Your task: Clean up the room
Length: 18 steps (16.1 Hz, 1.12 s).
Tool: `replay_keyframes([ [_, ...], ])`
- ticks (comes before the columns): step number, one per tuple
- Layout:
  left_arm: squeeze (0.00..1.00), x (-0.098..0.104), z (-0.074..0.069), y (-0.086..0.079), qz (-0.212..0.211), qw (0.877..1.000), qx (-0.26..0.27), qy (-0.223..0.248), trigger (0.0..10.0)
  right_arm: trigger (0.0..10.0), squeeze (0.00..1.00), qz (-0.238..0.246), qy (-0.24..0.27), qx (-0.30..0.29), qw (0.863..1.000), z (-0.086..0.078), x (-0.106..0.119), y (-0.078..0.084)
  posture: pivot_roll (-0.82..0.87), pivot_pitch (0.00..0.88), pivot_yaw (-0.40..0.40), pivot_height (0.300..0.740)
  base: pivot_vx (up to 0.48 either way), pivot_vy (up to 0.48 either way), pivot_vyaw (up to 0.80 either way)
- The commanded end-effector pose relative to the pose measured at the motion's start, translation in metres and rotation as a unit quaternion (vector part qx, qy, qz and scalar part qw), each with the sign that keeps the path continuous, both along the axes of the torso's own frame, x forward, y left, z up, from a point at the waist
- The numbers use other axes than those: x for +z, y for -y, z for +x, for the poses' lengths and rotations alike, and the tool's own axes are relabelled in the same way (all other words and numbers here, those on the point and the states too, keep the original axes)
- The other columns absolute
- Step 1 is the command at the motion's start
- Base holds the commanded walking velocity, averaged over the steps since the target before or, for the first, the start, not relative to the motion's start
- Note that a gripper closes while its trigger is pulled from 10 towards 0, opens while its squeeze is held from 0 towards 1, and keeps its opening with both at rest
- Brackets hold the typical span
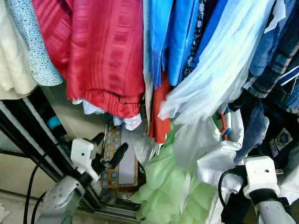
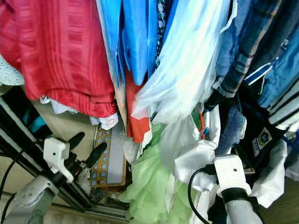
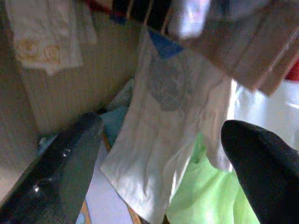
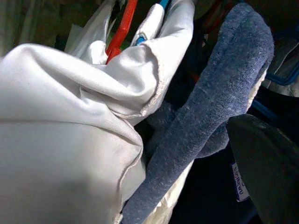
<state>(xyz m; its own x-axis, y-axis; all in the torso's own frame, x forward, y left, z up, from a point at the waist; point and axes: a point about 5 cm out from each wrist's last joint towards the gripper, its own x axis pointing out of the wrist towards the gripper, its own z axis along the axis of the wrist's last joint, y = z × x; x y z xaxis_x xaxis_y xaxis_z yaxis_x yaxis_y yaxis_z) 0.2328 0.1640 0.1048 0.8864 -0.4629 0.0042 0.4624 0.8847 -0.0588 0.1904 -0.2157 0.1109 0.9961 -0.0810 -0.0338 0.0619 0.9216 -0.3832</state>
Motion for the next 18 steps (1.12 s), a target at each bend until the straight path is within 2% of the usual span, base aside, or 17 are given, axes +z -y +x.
replay_keyframes([
  [1,0.00,0.007,0.001,0.002,0.002,1.000,0.001,0.012,10.0,10.0,0.00,0.000,0.001,0.001,1.000,0.002,0.001,-0.001,-0.12,0.000,0.021,0.740,0.000,0.000,0.00],
  [4,0.00,0.018,0.004,0.001,0.015,0.998,0.048,0.042,10.0,10.0,0.00,-0.001,0.025,0.014,1.000,0.008,0.014,-0.008,-0.12,0.000,0.022,0.740,0.000,0.000,0.00],
  [6,0.00,0.017,0.005,0.002,0.018,0.998,0.052,0.031,10.0,10.0,0.00,-0.003,0.033,0.024,0.999,0.010,0.021,-0.012,-0.12,0.000,0.023,0.740,0.000,0.000,0.00],
  [8,0.00,0.015,0.005,0.007,0.005,0.999,0.031,0.022,10.0,10.0,0.00,0.002,-0.016,-0.004,1.000,-0.003,0.004,-0.002,-0.13,0.000,0.022,0.740,0.000,0.000,0.00],
  [9,0.00,0.016,0.006,0.009,0.002,0.999,0.030,0.022,10.0,10.0,0.00,0.002,-0.051,-0.026,0.998,-0.017,-0.008,0.007,-0.13,0.000,0.021,0.740,0.000,0.000,0.00],
  [11,0.00,0.014,0.006,0.012,-0.001,1.000,0.020,0.015,10.0,10.0,0.00,0.007,-0.089,-0.046,0.995,-0.036,-0.017,0.013,-0.16,0.000,0.028,0.740,0.000,0.000,0.00],
  [13,0.00,0.009,0.005,0.015,0.004,1.000,0.009,0.004,10.0,10.0,0.00,0.018,-0.174,-0.071,0.982,-0.073,-0.037,0.019,-0.17,0.000,0.033,0.740,0.000,0.000,0.00],
  [14,0.00,0.009,0.008,0.016,0.003,1.000,0.009,0.003,10.0,10.0,0.00,0.014,-0.193,-0.082,0.978,-0.082,-0.043,0.023,-0.18,0.000,0.035,0.740,0.000,0.000,0.00],
  [16,0.00,0.011,0.011,0.017,0.003,1.000,0.006,0.007,10.0,10.0,0.00,-0.008,-0.179,-0.077,0.981,-0.083,-0.040,0.025,-0.19,0.000,0.041,0.740,0.000,0.000,0.00],
  [18,0.00,0.013,0.012,0.020,0.001,1.000,0.000,0.009,10.0,10.0,0.00,-0.030,-0.106,-0.040,0.993,-0.069,-0.021,0.017,-0.21,0.000,0.049,0.740,0.000,0.000,0.00],
])
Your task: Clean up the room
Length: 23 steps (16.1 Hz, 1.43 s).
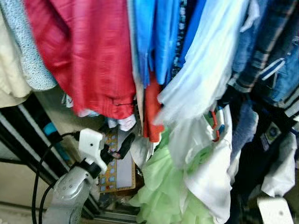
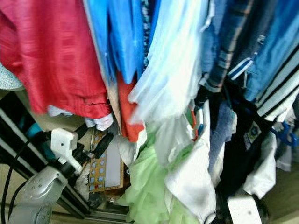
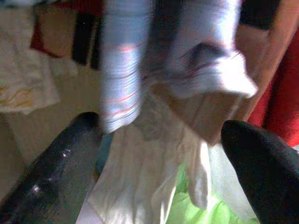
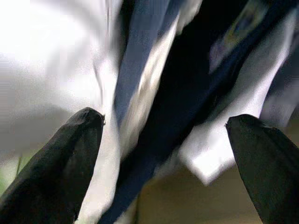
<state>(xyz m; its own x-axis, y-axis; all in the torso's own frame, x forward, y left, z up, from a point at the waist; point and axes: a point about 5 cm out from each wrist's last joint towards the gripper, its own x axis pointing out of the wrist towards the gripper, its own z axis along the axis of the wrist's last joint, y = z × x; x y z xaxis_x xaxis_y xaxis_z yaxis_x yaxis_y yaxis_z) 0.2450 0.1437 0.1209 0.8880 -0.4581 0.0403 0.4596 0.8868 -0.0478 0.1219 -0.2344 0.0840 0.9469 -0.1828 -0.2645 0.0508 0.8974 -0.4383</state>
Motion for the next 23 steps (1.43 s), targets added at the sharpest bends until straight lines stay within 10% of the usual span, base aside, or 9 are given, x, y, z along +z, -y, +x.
replay_keyframes([
  [1,0.00,-0.003,0.002,0.001,0.005,1.000,-0.002,-0.006,10.0,10.0,0.00,-0.008,0.052,0.025,0.998,0.014,0.020,-0.009,-0.21,0.000,0.052,0.740,0.000,0.000,0.00],
  [4,0.00,0.006,0.007,0.003,0.003,1.000,0.017,0.021,10.0,10.0,0.00,-0.006,0.129,0.067,0.989,0.050,0.046,-0.018,-0.21,0.000,0.050,0.740,0.000,0.000,0.00],
  [10,0.00,-0.009,-0.010,-0.018,0.037,0.995,0.088,0.014,10.0,10.0,0.00,0.003,0.132,0.058,0.990,0.068,0.051,-0.024,-0.18,0.000,0.033,0.740,0.000,0.000,0.09],
  [23,0.00,-0.010,-0.014,-0.012,0.044,0.997,0.069,0.011,10.0,10.0,0.00,0.018,0.106,0.075,0.991,0.068,0.049,-0.044,-0.16,0.000,0.024,0.740,0.000,0.000,0.20],
])
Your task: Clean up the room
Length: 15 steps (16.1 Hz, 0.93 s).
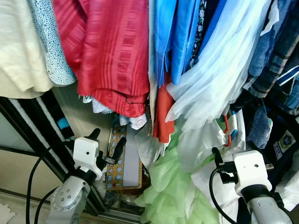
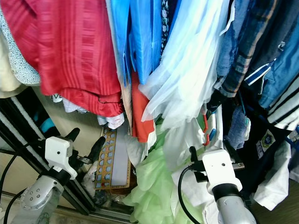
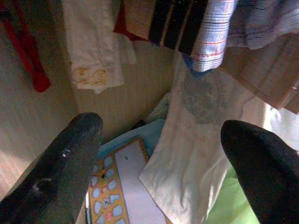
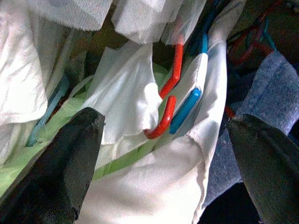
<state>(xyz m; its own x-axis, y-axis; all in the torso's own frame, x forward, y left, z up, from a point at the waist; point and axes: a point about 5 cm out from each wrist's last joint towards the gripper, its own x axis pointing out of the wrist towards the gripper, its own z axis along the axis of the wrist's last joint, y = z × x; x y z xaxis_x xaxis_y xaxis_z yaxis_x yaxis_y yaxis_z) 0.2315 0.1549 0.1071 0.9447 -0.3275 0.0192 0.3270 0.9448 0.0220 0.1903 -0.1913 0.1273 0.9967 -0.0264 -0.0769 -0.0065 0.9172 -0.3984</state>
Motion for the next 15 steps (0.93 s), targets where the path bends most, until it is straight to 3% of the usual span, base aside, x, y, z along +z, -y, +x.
replay_keyframes([
  [1,0.00,0.0035,-0.0003,-0.0005,0.009,1.000,-0.003,0.006,10.0,10.0,0.00,0.000,0.007,-0.002,1.000,0.0000,0.0052,-0.0008,-0.16,0.000,0.024,0.740,-0.266,0.000,0.00],
  [11,0.00,0.0046,0.0041,0.0042,0.005,1.000,-0.010,0.005,10.0,10.0,0.00,0.001,0.000,-0.004,1.000,0.0024,0.0021,-0.0028,-0.16,0.000,0.028,0.740,-0.278,0.000,0.00],
  [15,0.00,0.0047,0.0045,0.0049,0.000,1.000,-0.002,0.006,10.0,10.0,0.00,-0.006,-0.002,-0.005,1.000,0.0023,0.0011,-0.0011,-0.16,0.000,0.028,0.740,0.000,0.000,0.00],
])
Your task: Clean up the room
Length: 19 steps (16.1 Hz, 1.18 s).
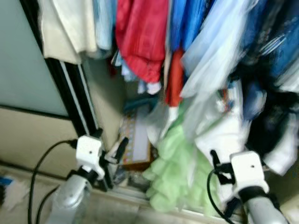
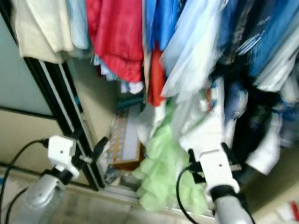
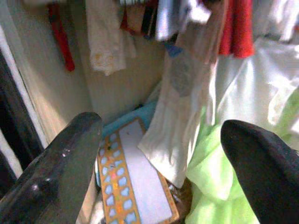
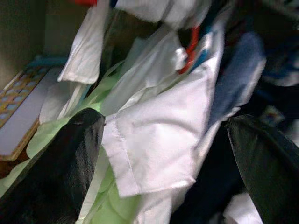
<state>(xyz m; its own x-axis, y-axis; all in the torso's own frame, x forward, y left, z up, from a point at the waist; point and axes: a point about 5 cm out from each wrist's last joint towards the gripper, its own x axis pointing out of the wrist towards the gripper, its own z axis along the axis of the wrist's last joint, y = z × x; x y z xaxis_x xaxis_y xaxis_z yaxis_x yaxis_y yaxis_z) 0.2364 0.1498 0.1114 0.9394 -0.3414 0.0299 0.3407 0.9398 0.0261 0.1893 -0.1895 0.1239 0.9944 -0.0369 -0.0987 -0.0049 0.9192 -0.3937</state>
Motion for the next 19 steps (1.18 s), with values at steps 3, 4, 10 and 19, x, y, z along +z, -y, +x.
replay_keyframes([
  [3,0.00,0.001,0.000,0.004,-0.033,0.999,-0.013,-0.009,10.0,10.0,0.00,-0.023,-0.020,-0.019,0.999,0.007,-0.004,0.011,-0.16,0.000,0.032,0.740,0.000,0.000,0.00],
  [4,0.00,0.000,0.002,0.004,-0.042,0.999,-0.010,-0.019,10.0,10.0,0.00,-0.042,-0.025,-0.021,0.999,0.012,-0.007,0.014,-0.16,0.000,0.035,0.740,0.000,0.000,0.00],
  [10,0.00,-0.008,0.017,0.003,-0.015,0.998,-0.022,-0.054,10.0,10.0,0.00,-0.023,-0.003,0.078,0.997,0.059,-0.006,-0.012,-0.15,0.000,0.044,0.740,0.000,0.000,0.00],
  [19,0.00,-0.021,0.006,-0.012,0.024,0.997,0.065,-0.040,10.0,10.0,0.00,0.050,0.017,-0.061,0.997,0.060,-0.018,-0.012,-0.14,0.000,0.039,0.740,0.000,0.000,0.00],
])
